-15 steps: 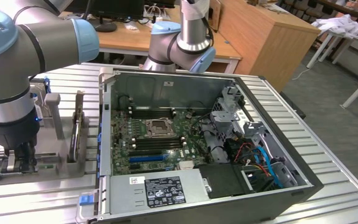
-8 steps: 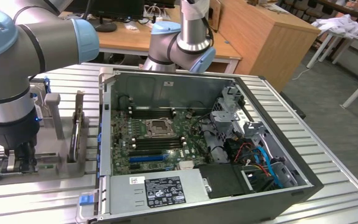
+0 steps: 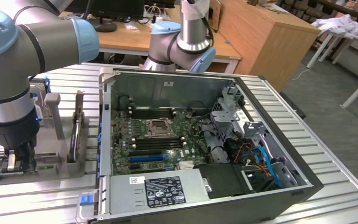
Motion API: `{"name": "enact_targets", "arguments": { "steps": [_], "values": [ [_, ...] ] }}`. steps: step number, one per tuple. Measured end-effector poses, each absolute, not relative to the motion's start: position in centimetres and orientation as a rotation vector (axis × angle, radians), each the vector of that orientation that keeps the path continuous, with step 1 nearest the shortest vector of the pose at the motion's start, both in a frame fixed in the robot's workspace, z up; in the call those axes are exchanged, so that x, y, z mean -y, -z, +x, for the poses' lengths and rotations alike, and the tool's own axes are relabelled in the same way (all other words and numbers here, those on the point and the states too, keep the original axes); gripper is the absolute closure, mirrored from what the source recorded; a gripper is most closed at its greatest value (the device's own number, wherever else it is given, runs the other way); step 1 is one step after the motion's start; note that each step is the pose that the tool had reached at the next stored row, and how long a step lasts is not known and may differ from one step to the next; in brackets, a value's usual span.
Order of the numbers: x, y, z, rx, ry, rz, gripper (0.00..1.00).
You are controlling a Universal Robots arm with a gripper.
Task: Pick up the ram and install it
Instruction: 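Pick up the ram and move it above insertion slot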
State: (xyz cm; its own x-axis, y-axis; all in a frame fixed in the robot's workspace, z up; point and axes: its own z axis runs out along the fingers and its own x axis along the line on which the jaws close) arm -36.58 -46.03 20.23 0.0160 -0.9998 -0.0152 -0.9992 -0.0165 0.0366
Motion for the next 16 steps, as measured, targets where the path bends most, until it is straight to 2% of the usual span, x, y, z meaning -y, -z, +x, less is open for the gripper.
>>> {"name": "enact_targets", "arguments": {
  "steps": [4,16],
  "values": [
    [46.03,-20.23,-36.58,2.192,0.057,2.228,0.89],
    [46.03,-20.23,-36.58,2.201,0.057,2.220,0.89]
  ]
}}
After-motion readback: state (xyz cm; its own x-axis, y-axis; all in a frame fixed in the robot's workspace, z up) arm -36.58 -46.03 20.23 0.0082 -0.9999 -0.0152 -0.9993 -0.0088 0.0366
